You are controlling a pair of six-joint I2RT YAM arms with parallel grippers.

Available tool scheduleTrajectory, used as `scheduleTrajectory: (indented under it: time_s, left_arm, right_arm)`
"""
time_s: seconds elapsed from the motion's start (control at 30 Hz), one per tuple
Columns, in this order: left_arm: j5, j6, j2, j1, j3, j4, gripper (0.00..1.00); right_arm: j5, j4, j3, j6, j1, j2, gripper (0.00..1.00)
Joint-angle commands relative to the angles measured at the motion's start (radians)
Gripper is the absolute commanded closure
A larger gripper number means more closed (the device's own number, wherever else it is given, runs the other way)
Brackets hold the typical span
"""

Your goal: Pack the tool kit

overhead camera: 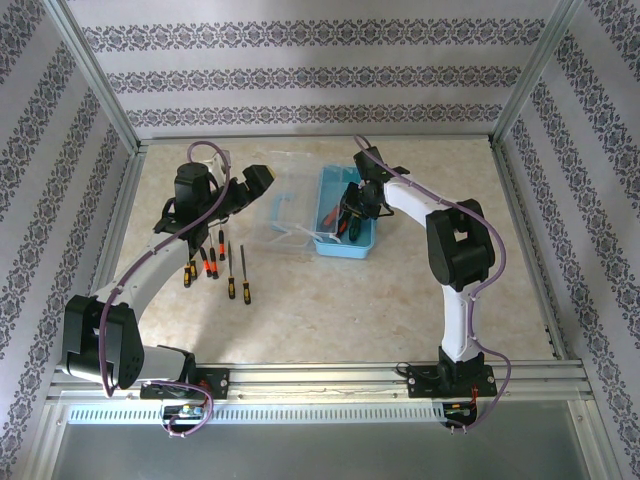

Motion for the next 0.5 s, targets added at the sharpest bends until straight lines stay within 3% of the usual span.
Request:
scheduleTrajectory:
  time_s: [0.0,0.27,0.47]
  left_arm:
    - [0.001,0.016,0.000,0.021,0.037,-0.021,0.00]
    - [-0.059,0.057,-0.005,0.041,0.037,-0.068,0.00]
    - [-0.087,0.113,0.004,0.100,0.053,-0.114,0.00]
  right_arm:
    - [-0.008,-0.024,0.030,-0.012,-0.011,-0.044,0.67]
    - [0.004,-0.007,-0.036,-0.059,-0.010,-0.195,0.66]
    - [-0.006,0.093,-0.194,-0.138,0.011,-0.366,0.60]
